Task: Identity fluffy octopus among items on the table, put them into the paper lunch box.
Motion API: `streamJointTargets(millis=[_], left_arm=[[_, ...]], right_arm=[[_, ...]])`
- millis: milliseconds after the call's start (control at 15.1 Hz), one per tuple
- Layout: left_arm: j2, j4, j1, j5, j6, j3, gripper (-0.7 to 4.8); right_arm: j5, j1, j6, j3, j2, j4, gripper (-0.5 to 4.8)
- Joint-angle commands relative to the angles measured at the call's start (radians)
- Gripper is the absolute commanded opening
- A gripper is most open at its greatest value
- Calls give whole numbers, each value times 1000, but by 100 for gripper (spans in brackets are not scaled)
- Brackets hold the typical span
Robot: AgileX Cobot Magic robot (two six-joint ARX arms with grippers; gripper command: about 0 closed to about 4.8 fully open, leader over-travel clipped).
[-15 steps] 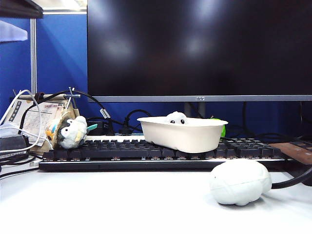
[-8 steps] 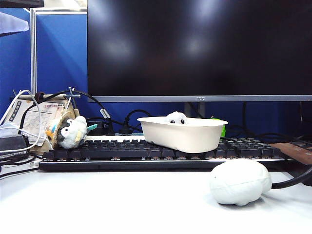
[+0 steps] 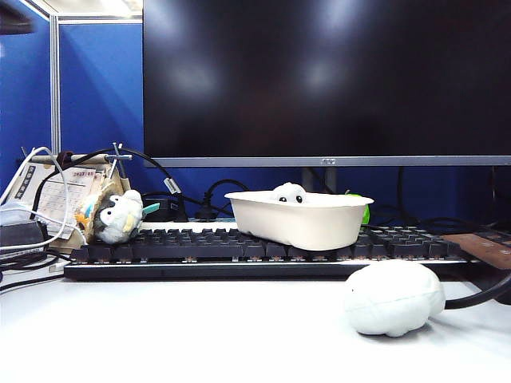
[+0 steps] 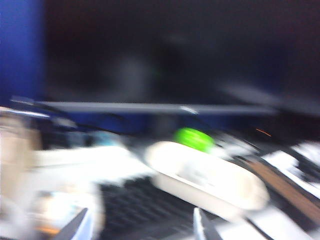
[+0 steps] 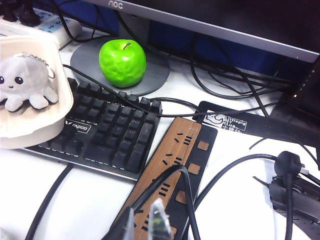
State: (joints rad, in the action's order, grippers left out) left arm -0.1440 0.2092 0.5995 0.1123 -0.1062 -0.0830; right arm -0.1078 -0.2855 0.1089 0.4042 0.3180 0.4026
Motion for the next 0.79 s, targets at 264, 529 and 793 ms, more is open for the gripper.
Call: streamJointTargets(millis=[264,529,793], left_arm=[[125,2,-238,-4,-2,-2,268],[141,-62,-328,-5,-7,-2,268],[141,-174,-414,-4,-6,-1,268]], right_arm=[[2,0,-4,4,0,-10,53],[2,0,-4,4,0,-10,53],[2,0,-4,4,0,-10,53]])
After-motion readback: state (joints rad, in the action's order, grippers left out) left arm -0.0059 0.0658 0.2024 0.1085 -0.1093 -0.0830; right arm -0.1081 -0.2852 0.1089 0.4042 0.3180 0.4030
